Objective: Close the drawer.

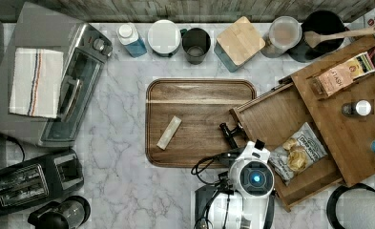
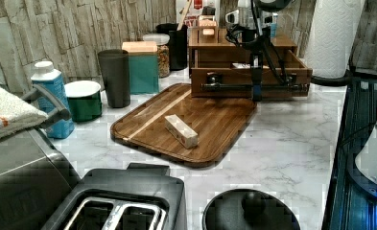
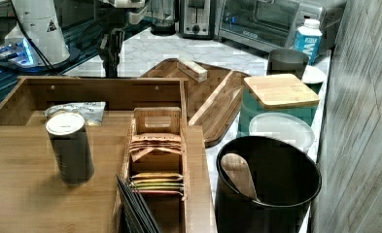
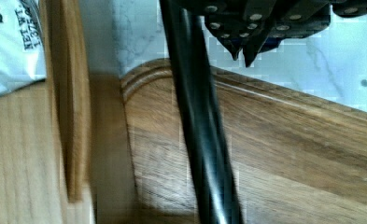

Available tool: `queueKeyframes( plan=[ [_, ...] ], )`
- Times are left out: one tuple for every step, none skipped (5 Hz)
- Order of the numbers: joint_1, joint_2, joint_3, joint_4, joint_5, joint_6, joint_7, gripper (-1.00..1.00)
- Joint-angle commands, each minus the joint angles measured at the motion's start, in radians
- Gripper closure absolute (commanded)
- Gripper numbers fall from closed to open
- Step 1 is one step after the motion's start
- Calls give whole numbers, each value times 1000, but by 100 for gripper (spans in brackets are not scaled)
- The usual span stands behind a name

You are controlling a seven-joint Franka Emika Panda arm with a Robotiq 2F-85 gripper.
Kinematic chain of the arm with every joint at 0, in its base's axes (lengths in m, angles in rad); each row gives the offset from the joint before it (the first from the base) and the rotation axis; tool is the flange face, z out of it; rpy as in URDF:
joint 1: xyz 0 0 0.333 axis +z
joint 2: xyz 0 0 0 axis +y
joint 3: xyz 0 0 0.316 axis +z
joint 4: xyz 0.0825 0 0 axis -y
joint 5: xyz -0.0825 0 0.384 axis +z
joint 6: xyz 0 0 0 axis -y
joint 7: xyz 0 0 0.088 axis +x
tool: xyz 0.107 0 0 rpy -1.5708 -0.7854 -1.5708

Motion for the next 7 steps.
queueKeyframes(
  plan=[
    [-38,23,-96,97,-45,59,-348,100],
    [-34,76,-160,195,52,89,-526,100],
    [-37,153,-199,343,120,63,-656,100],
    [-59,224,-221,466,181,59,-753,100],
    [-87,280,-215,618,172,20,-758,100],
    [-115,310,-218,633,290,165,-838,100],
    [-91,355,-266,729,135,108,-696,100]
  ],
)
